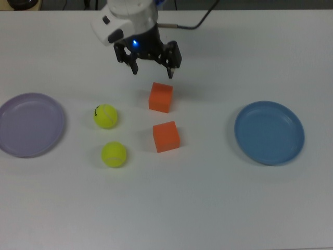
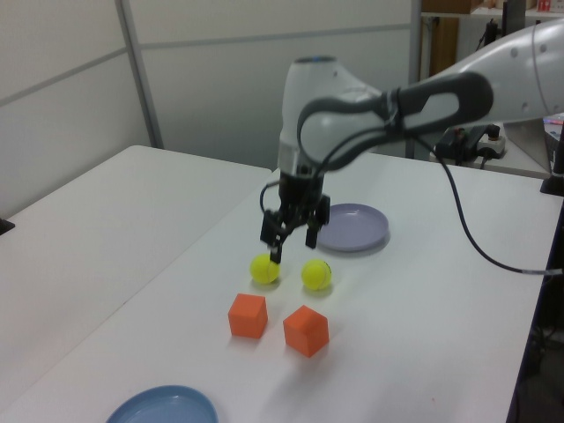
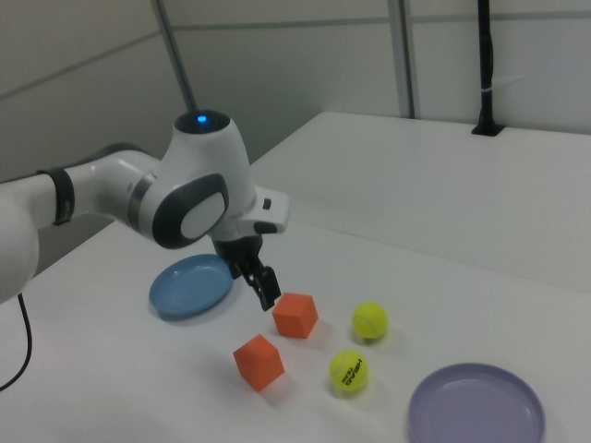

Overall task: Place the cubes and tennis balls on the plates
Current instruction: 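Move the open gripper down toward the orange cube nearest the balls, then close the gripper on the orange cube and lift it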

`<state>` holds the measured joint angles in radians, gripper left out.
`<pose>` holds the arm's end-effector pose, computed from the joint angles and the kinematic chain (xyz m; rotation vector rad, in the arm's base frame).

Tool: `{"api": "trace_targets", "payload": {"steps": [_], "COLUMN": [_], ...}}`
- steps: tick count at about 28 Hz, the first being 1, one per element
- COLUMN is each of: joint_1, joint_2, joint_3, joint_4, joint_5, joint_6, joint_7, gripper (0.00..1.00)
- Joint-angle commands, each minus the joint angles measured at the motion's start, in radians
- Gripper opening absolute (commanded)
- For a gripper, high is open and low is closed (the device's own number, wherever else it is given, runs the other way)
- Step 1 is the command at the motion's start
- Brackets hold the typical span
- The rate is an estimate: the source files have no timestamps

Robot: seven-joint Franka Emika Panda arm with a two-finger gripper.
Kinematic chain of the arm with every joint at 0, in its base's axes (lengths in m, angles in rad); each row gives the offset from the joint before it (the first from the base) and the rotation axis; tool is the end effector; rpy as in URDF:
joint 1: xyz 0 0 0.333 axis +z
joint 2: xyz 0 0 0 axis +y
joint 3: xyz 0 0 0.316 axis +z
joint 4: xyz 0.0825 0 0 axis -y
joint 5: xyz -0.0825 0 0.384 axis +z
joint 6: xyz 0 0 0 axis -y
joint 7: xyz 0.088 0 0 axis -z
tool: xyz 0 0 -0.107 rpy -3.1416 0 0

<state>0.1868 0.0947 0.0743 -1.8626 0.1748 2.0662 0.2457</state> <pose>0.5758 0.1620 0.4756 -2.9517 0.0889 -0.0945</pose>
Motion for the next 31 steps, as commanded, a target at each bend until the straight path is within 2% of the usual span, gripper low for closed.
{"api": "trace_targets", "payload": {"steps": [1,5,11,16,31], "joint_1": [0.037,0.057,0.059,0.059,0.062], "joint_2": [0.007,0.039,0.069,0.099,0.134], "joint_3": [-0.005,-0.005,-0.005,-0.005,-0.005], "joint_4": [-0.090,-0.107,-0.109,-0.109,-0.116], "joint_5": [-0.060,-0.074,-0.080,-0.103,-0.112], "joint_6": [0.115,0.120,0.121,0.123,0.123], "joint_7": [0.102,0.106,0.106,0.106,0.106], "gripper": [1.00,1.00,1.00,1.00,1.00]}}
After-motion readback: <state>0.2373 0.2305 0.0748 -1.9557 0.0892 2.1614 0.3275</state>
